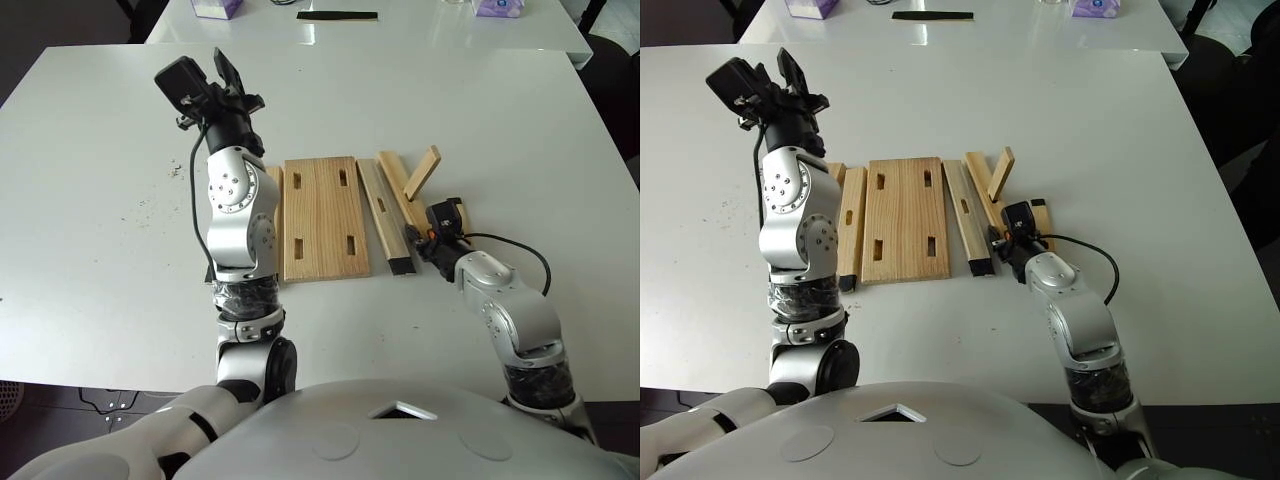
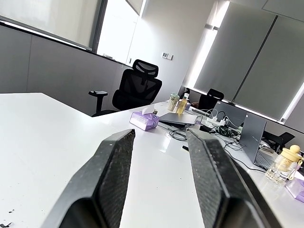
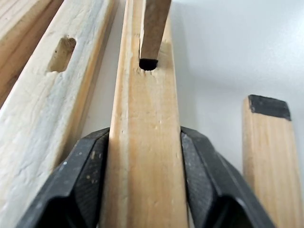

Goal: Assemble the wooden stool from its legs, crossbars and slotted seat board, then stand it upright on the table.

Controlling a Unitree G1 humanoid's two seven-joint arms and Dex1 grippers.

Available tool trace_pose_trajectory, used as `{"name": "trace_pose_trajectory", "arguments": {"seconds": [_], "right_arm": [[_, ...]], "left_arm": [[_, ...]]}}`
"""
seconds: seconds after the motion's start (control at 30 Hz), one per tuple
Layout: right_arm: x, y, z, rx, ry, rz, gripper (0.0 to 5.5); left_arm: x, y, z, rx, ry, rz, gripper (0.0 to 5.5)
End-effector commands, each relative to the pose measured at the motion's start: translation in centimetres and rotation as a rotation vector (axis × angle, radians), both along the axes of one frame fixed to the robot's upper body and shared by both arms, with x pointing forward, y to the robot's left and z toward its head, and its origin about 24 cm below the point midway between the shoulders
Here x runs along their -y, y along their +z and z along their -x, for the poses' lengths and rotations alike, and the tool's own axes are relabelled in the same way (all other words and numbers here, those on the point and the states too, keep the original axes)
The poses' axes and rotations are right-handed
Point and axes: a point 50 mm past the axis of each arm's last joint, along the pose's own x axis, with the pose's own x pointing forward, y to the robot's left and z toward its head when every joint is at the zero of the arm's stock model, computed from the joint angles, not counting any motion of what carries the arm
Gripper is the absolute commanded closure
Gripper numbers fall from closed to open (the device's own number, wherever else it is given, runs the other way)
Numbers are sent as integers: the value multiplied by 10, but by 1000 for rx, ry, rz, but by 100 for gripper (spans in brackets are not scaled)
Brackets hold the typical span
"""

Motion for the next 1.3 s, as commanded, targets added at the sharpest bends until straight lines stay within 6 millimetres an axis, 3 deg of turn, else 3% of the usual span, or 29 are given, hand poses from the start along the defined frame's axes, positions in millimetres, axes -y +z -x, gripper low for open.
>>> {"name": "trace_pose_trajectory", "arguments": {"seconds": [0.03,0.1,0.2,0.3,0.43,0.63,0.77,0.93,1.3], "right_arm": [[3,19,-26,113,-49,-70,339],[1,33,-44,158,-46,-206,339],[4,67,-83,238,32,-511,340],[12,130,-110,302,279,-814,340],[14,185,-111,321,610,-948,340],[14,221,-99,282,885,-1039,340],[20,230,-89,261,956,-1080,340],[27,216,-76,190,989,-1008,340],[36,215,-69,186,1076,-932,340]], "left_arm": [[-1,-3,-3,-37,-58,53,347],[8,2,-2,-8,-238,186,347],[21,32,9,183,-574,456,327],[36,68,27,386,-914,492,292],[39,83,37,460,-1103,589,239],[34,87,56,478,-1315,579,236],[24,90,62,456,-1401,587,236],[16,93,61,415,-1452,549,236],[9,78,58,235,-1526,436,236]]}}
